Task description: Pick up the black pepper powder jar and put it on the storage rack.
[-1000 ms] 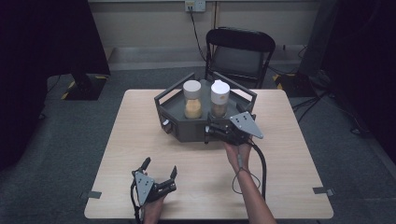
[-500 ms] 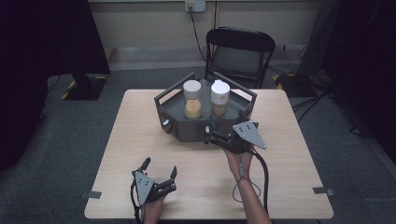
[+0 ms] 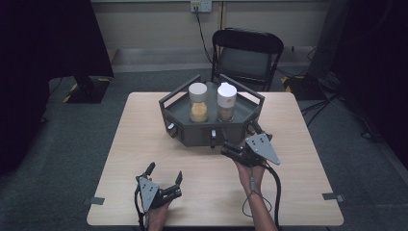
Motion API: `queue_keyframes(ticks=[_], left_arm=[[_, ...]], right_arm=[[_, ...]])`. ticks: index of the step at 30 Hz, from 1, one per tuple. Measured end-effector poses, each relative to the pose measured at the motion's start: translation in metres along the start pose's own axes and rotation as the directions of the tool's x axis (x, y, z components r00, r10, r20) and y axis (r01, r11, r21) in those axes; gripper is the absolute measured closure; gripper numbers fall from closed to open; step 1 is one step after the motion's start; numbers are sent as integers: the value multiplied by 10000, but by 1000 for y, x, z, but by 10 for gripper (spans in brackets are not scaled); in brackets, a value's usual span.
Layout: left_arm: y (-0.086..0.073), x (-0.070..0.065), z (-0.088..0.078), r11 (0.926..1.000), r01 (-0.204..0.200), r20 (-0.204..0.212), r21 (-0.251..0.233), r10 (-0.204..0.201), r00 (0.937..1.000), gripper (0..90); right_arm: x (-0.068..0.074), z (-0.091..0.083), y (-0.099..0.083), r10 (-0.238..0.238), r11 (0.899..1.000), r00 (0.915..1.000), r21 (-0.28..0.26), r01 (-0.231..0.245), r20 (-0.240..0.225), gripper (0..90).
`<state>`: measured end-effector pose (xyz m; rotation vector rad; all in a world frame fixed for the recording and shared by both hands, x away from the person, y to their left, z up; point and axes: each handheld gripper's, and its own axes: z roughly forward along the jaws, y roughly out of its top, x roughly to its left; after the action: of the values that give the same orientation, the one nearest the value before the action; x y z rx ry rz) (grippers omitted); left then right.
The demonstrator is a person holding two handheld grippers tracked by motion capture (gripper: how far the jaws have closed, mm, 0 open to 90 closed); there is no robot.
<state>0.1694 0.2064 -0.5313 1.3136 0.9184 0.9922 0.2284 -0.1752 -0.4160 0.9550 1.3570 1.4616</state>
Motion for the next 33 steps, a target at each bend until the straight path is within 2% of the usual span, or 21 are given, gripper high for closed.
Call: queue_keyframes(ticks=[19, 24, 33], left_arm=[[0, 0, 0, 10000, 2, 0, -3, -2, 10000, 11], [0, 0, 0, 10000, 18, 2, -7, -18, 10000, 11], [0, 0, 0, 10000, -3, -1, -5, 3, 10000, 11]], right_arm=[[-1, -29, -11, 12, 9999, 9992, 99, -16, 405, 0], [-1, -37, -17, -10, 10000, 9987, 0, 10, 512, 2], [-4, -50, -27, 8, 9999, 9973, 132, -18, 737, 2]])
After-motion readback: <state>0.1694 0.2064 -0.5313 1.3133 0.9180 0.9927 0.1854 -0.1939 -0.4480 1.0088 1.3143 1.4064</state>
